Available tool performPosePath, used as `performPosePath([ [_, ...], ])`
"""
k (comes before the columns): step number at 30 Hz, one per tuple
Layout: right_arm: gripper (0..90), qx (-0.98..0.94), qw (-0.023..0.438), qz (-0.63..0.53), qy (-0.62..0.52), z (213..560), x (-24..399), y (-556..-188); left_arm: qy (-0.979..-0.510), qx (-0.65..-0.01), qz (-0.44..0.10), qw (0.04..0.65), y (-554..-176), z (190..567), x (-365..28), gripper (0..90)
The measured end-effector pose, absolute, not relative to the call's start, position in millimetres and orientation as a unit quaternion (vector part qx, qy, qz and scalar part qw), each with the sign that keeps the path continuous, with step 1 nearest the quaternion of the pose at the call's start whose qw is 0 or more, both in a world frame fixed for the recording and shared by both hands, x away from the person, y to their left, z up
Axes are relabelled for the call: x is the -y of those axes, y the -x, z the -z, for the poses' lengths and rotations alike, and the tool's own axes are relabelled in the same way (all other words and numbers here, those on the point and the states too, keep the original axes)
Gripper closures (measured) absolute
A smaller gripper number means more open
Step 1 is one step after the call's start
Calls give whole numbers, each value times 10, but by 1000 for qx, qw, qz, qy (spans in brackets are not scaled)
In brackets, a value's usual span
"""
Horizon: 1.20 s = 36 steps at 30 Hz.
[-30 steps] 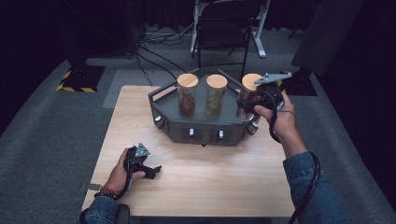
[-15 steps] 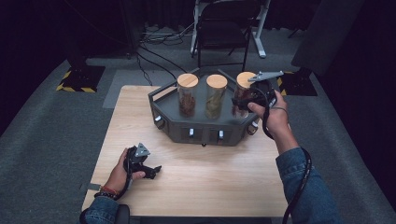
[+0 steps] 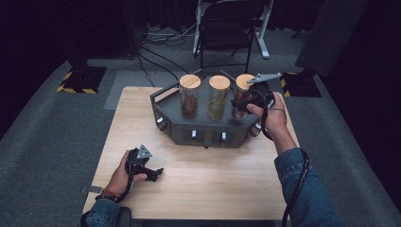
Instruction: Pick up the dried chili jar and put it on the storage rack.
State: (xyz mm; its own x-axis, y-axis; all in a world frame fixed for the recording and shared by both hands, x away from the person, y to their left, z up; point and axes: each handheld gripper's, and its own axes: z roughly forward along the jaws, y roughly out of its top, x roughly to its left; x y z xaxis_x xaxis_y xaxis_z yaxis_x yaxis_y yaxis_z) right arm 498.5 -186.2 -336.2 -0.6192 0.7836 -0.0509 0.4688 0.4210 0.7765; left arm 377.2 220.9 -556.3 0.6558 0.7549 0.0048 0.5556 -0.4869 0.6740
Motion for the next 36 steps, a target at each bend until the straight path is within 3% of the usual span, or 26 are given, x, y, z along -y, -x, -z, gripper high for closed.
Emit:
performPosePath([
  [36, 253, -812, 177, -385, -401, 3705, 1929, -5113, -849, -386, -152, 329, -3773, 5564, -2208, 3],
])
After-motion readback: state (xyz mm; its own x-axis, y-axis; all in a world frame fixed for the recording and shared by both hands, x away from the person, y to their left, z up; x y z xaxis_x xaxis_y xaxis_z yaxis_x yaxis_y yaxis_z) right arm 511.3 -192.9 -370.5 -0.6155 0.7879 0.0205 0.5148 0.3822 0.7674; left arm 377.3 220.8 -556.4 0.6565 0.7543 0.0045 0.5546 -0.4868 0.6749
